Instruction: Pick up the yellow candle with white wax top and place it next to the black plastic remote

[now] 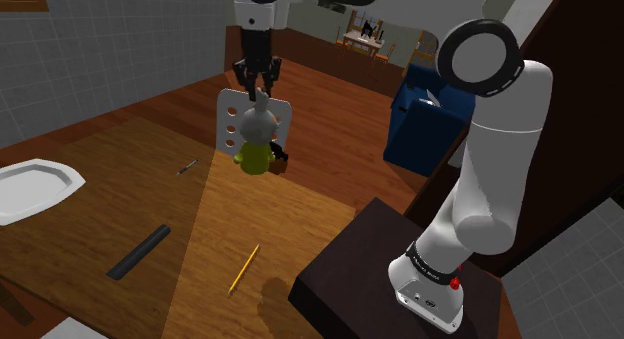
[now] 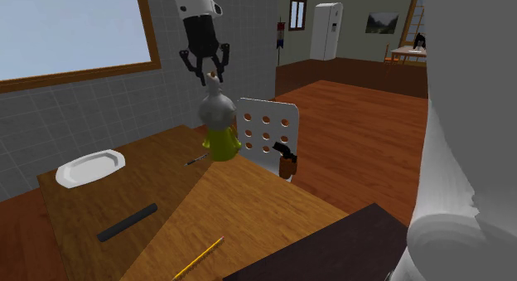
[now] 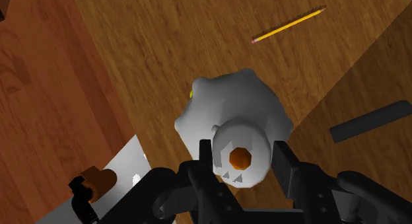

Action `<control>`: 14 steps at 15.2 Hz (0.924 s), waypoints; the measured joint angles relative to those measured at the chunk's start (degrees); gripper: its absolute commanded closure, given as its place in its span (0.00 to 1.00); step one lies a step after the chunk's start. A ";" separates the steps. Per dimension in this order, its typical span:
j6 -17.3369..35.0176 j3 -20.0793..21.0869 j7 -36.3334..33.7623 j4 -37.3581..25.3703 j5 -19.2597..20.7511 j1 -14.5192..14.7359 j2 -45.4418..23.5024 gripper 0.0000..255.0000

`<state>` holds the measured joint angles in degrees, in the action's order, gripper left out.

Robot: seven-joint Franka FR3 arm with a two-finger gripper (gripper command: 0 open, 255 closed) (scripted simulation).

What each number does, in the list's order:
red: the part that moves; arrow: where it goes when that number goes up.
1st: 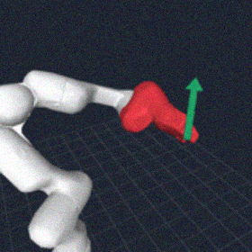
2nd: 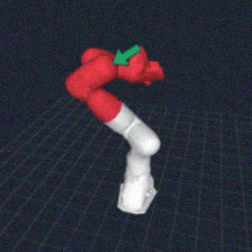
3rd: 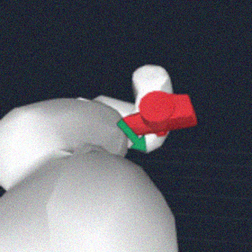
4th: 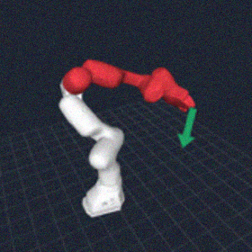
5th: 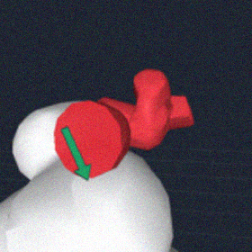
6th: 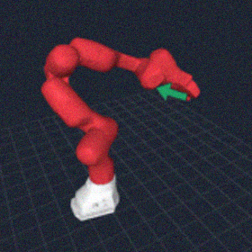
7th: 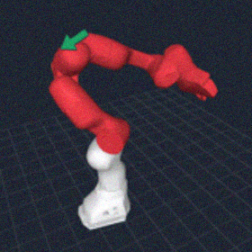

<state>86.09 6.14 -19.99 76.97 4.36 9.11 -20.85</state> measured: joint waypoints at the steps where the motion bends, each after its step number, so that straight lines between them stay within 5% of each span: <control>1: 0.41 0.26 -0.81 -0.17 -0.01 0.55 -0.63 1.00; 7: 2.94 1.79 -6.39 -4.57 0.36 4.76 -7.83 1.00; 14: 2.98 2.73 -11.95 -16.53 1.25 10.26 -19.99 1.00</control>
<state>89.07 8.86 -31.95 60.44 5.60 19.37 -40.85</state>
